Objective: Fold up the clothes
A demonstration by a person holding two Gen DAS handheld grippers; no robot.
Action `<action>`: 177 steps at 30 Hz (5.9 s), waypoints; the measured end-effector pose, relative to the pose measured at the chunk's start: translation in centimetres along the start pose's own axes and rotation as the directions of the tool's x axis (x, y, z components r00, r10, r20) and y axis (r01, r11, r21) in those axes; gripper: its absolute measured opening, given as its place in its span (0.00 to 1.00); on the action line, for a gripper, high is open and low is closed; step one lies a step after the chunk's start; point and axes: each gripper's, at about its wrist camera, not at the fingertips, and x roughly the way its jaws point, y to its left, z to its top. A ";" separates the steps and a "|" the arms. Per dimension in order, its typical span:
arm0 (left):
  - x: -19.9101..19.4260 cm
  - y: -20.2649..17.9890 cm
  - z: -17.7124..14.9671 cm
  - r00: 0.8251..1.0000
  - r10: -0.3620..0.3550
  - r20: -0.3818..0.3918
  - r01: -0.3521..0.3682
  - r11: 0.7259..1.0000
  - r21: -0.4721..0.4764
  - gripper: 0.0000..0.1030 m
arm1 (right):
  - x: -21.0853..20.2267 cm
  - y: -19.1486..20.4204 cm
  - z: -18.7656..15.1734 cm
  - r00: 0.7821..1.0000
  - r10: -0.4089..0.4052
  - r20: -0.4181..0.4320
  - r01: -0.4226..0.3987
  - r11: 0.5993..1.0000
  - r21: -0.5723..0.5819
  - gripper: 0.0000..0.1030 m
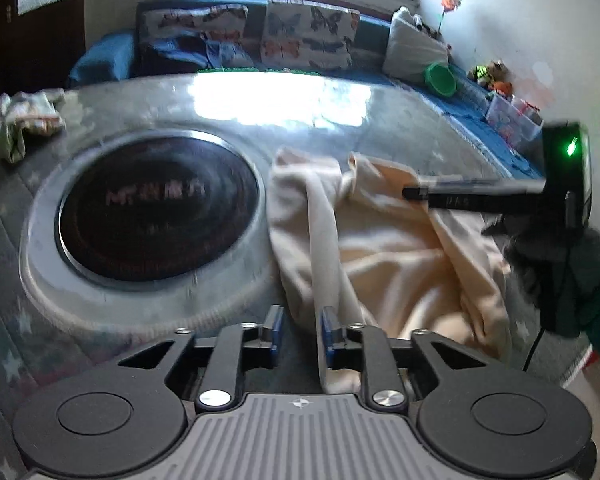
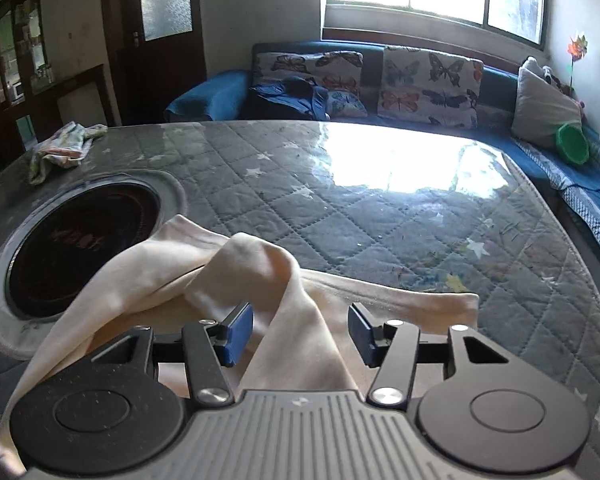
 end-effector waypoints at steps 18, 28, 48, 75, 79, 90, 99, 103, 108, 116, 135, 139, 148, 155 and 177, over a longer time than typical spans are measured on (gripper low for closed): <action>9.7 -2.7 5.6 0.993 0.119 -0.004 -0.118 0.988 0.101 0.44 | -1.2 -1.4 -0.6 0.999 -0.012 0.036 0.012 1.000 0.007 0.04; 10.8 -2.1 5.3 0.988 0.154 -0.022 -0.151 0.983 0.107 0.33 | -3.4 -2.2 -0.9 0.995 -0.063 0.075 0.063 0.998 0.005 0.04; 9.7 0.7 2.8 0.995 0.100 -0.008 -0.099 0.995 0.030 0.34 | -5.7 -5.3 -8.1 0.994 -0.107 -0.013 0.107 0.977 0.183 0.14; 5.4 17.9 4.0 0.928 0.372 0.027 -0.355 0.903 -0.243 0.19 | 5.1 11.7 2.6 0.992 0.129 -0.007 -0.128 0.974 -0.184 0.20; 4.4 17.9 4.3 0.926 0.373 0.055 -0.353 0.909 -0.221 0.25 | 4.9 12.7 4.6 0.990 0.137 0.019 -0.130 0.965 -0.228 0.31; 4.6 17.2 6.1 0.929 0.355 0.105 -0.336 0.927 -0.168 0.39 | 8.3 13.1 6.0 0.987 0.157 -0.021 -0.158 0.965 -0.210 0.09; 7.9 16.1 8.0 0.939 0.326 0.106 -0.319 0.945 -0.074 0.39 | 3.6 9.6 5.7 0.989 0.117 0.086 -0.102 0.981 -0.165 0.04; 8.5 16.0 8.3 0.947 0.301 0.111 -0.296 0.953 -0.061 0.39 | 0.1 6.9 4.6 0.990 0.053 0.133 -0.036 0.992 -0.123 0.04; 8.7 16.0 8.4 0.952 0.278 0.128 -0.273 0.961 -0.051 0.41 | -3.4 3.7 2.1 0.989 -0.034 0.145 0.042 0.998 -0.048 0.04; 8.4 16.2 8.4 0.943 0.295 0.151 -0.292 0.955 -0.048 0.43 | -4.3 0.4 -3.3 0.990 -0.138 0.020 0.137 0.989 0.053 0.07; 11.3 16.8 9.2 0.927 0.357 0.117 -0.362 0.932 0.026 0.29 | -4.9 2.3 -1.5 0.993 -0.050 0.109 0.049 0.999 0.015 0.33; 10.8 17.5 8.9 0.931 0.342 0.126 -0.347 0.938 0.014 0.15 | -4.2 3.2 -1.4 0.995 -0.027 0.092 0.027 1.000 -0.005 0.33; 8.2 19.3 8.2 0.924 0.343 0.167 -0.329 0.938 -0.109 0.12 | -2.3 4.9 -2.4 1.000 0.007 0.029 -0.006 0.999 -0.037 0.36; 2.9 21.5 6.5 0.912 0.345 0.223 -0.289 0.924 -0.249 0.12 | -1.6 4.8 -2.9 1.000 0.008 0.004 -0.007 0.999 -0.038 0.40; -5.5 25.9 -2.2 0.878 0.440 0.190 -0.323 0.836 -0.444 0.12 | -1.4 4.5 -4.3 0.999 -0.021 -0.026 0.020 0.999 -0.044 0.51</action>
